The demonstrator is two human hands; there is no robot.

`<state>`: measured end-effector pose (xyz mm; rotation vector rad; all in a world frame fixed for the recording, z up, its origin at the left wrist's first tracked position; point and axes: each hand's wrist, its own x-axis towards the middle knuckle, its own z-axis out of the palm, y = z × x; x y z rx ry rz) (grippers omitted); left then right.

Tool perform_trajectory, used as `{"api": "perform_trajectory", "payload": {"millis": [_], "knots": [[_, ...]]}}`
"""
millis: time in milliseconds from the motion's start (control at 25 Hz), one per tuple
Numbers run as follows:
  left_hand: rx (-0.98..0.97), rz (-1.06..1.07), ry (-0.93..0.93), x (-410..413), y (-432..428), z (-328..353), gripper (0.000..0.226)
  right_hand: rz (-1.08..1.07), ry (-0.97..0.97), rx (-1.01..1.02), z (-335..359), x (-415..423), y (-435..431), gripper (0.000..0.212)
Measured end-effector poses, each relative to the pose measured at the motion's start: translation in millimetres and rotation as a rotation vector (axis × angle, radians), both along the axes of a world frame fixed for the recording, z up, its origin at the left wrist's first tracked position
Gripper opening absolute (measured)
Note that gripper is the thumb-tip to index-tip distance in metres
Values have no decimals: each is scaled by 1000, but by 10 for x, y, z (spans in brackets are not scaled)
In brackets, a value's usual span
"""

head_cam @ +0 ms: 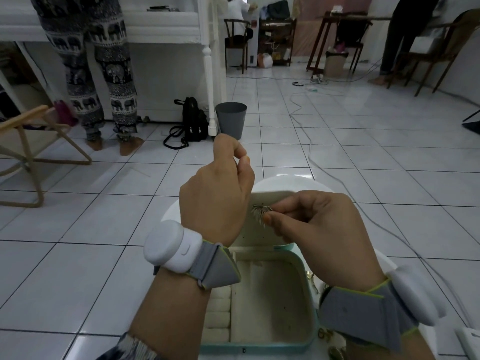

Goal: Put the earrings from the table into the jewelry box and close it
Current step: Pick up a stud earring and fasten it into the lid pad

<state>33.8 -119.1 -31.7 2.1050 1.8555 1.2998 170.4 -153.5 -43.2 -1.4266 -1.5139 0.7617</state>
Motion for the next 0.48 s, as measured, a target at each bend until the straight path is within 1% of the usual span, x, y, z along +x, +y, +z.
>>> {"api": "perform_trajectory", "payload": {"millis": [200,320,400,480], "knots": [[-9,-56,-18,-43,-32,10,11,-131,-55,81,-10,-55,0,16],[-56,-119,-37,-84,-49,26,8,-202,-161,173,-25,-45,-12,32],[-106,-179,-80,-132,-57,45,6,-212,-233,257,-23,-22,-20,37],[-178,-244,-107,-207,-73,77,6,-161,-290,322,-12,9,-20,34]]}}
